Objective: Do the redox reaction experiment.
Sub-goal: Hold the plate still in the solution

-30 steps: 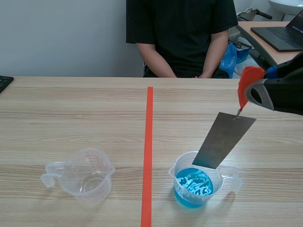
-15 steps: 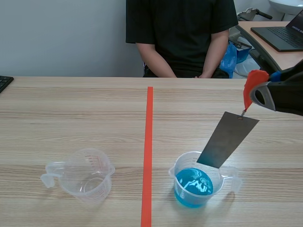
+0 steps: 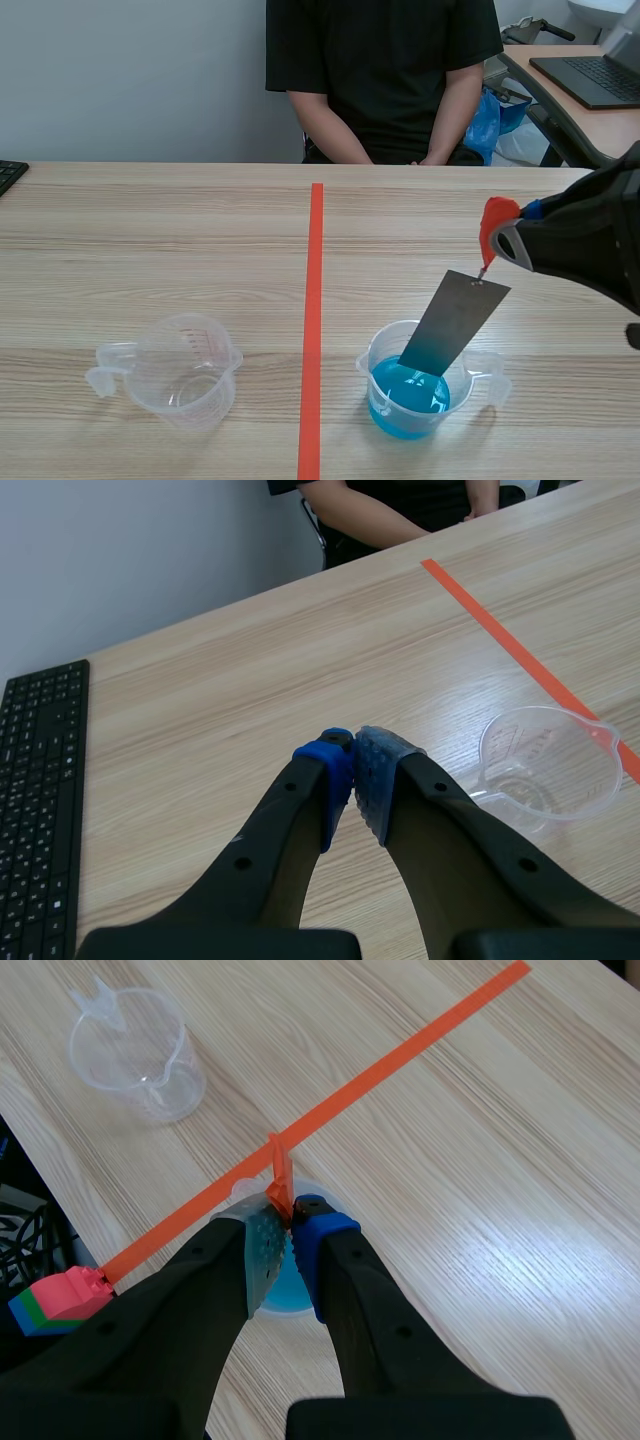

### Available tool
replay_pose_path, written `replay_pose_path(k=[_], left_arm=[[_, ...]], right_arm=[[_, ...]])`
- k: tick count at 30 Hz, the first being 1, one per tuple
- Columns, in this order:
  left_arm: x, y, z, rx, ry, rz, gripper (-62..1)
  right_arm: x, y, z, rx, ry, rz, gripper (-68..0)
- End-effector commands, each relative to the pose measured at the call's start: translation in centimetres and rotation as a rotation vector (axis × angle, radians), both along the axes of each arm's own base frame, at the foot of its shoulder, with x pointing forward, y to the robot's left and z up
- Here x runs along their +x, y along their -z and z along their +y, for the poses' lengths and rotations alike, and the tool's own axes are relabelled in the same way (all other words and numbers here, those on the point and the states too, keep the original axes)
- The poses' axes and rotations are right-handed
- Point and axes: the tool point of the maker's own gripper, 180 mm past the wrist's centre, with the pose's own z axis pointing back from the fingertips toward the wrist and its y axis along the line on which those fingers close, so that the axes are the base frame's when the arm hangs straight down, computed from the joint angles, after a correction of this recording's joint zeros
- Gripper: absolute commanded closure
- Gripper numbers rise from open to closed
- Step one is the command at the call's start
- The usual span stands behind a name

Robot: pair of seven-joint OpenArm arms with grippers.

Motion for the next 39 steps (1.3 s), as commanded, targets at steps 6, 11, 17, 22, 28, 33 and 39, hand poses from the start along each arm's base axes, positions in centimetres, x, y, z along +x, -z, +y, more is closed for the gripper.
replay_pose_path(k=[6, 11, 17, 22, 28, 33, 39], left_arm=[[0.2, -0.6, -0.6, -0.019, 0.015, -0.027, -4.6], [0.2, -0.6, -0.6, -0.019, 0.015, -0.027, -4.7], [0.2, -0.6, -0.6, -0.019, 0.015, -0.026, -4.6], [0.2, -0.6, -0.6, -0.019, 0.015, -0.026, -4.7], [0.2, -0.5, -0.5, -0.017, 0.013, -0.02, -4.7], [0.2, -0.5, -0.5, -0.017, 0.013, -0.02, -4.6], [0.2, -0.5, -0.5, -0.016, 0.013, -0.017, -4.7]], right_arm=[[0.3, 1.4, 0.4, 0.028, 0.009, 0.024, -1.7], [0.3, 2.7, 0.4, 0.008, 0.013, 0.046, -1.7], [0.1, 4.0, 0.6, 0.004, 0.009, 0.079, -1.7], [0.1, 3.9, 0.6, 0.01, 0.009, 0.075, -1.7], [0.1, 3.9, 0.6, 0.01, 0.008, 0.076, -1.7], [0.1, 3.9, 0.6, 0.01, 0.008, 0.076, -1.7], [0.1, 3.9, 0.6, 0.01, 0.008, 0.076, -1.7]])
